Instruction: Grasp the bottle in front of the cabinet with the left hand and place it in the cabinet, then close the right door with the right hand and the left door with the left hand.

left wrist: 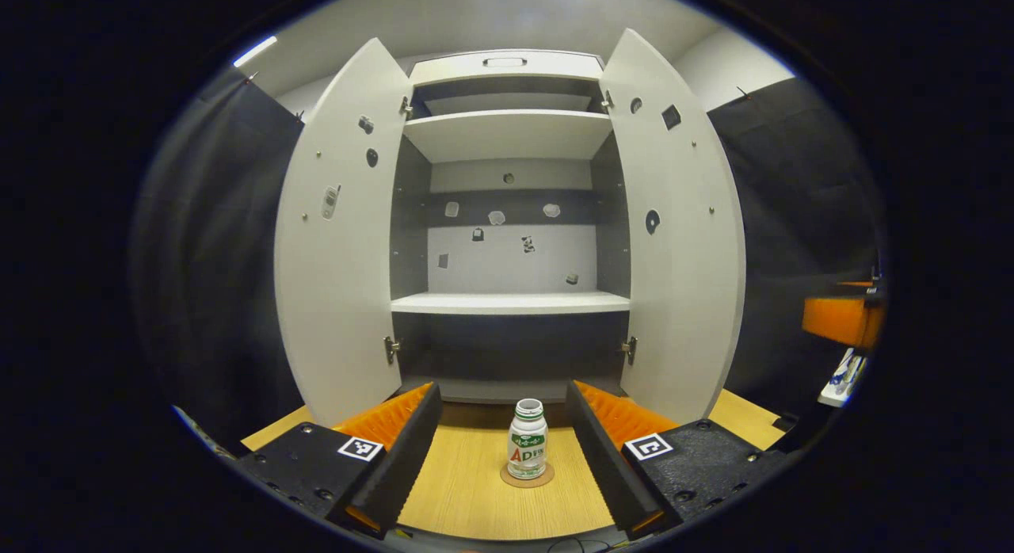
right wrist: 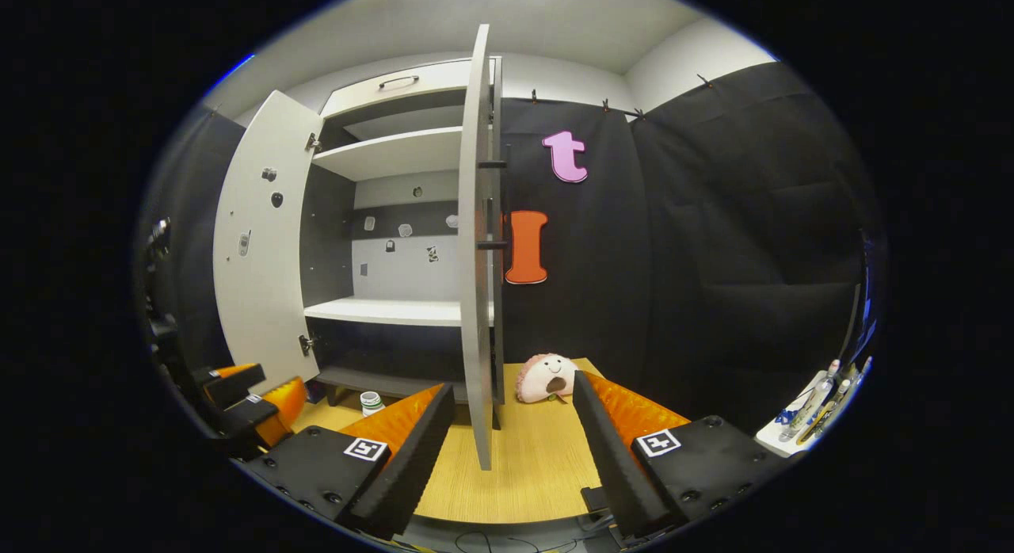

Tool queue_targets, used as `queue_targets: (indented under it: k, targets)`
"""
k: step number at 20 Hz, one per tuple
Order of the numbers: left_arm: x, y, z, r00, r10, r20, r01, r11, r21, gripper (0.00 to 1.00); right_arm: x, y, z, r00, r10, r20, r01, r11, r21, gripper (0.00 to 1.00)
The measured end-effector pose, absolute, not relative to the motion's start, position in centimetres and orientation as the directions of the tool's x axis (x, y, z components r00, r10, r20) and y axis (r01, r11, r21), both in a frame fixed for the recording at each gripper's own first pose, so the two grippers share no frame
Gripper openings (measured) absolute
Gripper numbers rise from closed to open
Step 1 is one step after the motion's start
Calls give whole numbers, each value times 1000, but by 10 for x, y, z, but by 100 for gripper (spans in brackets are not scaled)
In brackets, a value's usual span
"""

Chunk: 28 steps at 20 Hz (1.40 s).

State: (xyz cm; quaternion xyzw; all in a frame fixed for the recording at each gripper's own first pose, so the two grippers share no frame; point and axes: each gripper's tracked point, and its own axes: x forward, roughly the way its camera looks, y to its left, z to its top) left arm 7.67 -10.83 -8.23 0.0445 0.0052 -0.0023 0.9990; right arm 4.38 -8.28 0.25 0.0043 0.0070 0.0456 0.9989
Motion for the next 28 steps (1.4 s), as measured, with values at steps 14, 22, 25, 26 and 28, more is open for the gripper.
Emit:
queue_targets:
  k: [14,22,25,26,28]
  targets:
    - [177,-121,-229,978,30,-205,-5,992,123,96,42,-135,-9,998,24,-57,-26,999,-30,98]
    - [220,-112,-262,971,51,-235,-35,997,71,96,42,-149,-23,993,-58,-103,51,996,-69,94]
    - [229,-106,-274,965,59,-254,-55,998,22,96,42,-154,-27,990,-83,-114,74,994,-81,98]
    - [231,-105,-277,964,60,-259,-58,998,15,96,42,-156,-28,989,-90,-117,81,993,-85,94]
    - [233,-109,-279,963,40,-266,-41,999,4,96,42,-157,-30,988,-96,-124,85,993,-87,94]
